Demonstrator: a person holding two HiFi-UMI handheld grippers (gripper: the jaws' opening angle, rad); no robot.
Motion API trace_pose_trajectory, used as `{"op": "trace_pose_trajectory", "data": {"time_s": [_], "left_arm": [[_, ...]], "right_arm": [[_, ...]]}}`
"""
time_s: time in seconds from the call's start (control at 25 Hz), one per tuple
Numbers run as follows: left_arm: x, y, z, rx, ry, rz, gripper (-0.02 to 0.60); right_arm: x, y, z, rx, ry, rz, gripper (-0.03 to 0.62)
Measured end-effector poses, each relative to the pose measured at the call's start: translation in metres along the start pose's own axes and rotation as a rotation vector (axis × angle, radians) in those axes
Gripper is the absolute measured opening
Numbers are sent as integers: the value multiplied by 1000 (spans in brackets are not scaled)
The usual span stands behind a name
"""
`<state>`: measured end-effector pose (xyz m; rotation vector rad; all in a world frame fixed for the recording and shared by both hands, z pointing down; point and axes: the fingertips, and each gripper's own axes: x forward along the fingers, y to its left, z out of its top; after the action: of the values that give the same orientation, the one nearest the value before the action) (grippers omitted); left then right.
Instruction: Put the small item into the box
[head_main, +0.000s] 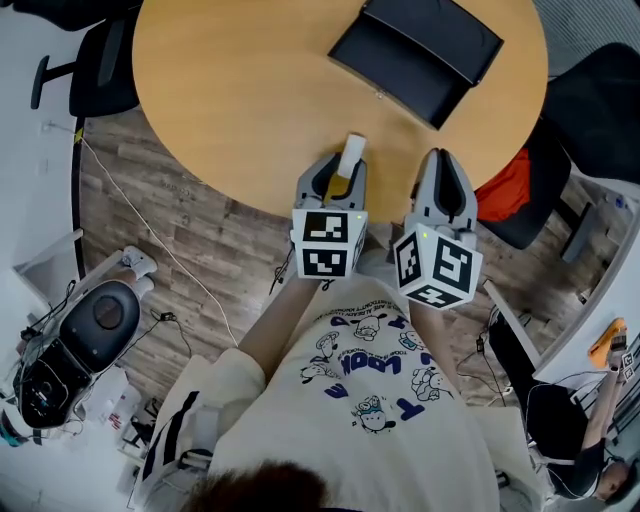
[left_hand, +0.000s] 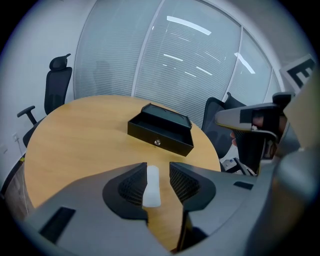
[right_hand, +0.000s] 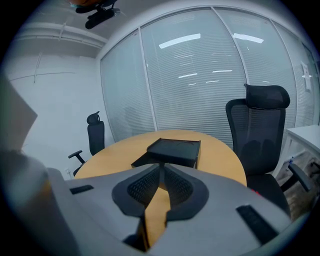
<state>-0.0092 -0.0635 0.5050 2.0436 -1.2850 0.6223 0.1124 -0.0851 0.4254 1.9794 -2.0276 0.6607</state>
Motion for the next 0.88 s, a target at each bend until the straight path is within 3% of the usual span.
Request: {"op": "trace_pose_trajectory", "data": {"time_s": [0.36, 0.88], "left_arm": [[21, 0, -21, -7, 101, -2, 173], [42, 2, -46, -15, 206, -26, 190]], "right_arm": [[4, -10, -14, 12, 41, -17, 47], [14, -14, -26, 22, 83, -36, 46]]}}
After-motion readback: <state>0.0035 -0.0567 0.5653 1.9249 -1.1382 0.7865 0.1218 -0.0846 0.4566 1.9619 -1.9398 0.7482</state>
